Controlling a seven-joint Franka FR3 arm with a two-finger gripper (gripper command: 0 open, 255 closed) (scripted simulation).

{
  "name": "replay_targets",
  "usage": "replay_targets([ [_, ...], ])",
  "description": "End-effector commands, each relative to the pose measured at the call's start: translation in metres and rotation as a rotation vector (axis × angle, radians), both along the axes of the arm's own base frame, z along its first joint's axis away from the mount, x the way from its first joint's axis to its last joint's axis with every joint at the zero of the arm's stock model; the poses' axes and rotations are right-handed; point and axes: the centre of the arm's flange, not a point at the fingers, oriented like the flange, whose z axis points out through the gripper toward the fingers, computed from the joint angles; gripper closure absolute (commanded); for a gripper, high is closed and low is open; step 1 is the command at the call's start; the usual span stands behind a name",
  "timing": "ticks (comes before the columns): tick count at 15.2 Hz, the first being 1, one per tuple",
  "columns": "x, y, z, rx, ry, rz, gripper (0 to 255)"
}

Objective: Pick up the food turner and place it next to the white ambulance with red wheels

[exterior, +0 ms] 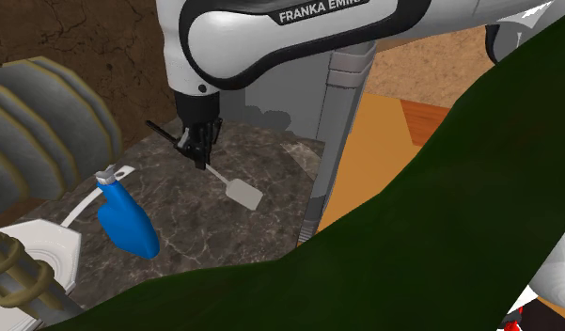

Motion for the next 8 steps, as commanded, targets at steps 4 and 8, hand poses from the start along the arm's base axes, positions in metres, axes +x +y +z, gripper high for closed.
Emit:
replay_targets([
  [4, 0.000, 0.000, 0.026, 0.000, 0.000, 0.000, 255],
  [8, 0.000, 0.000, 0.047, 0.000, 0.000, 0.000, 255],
])
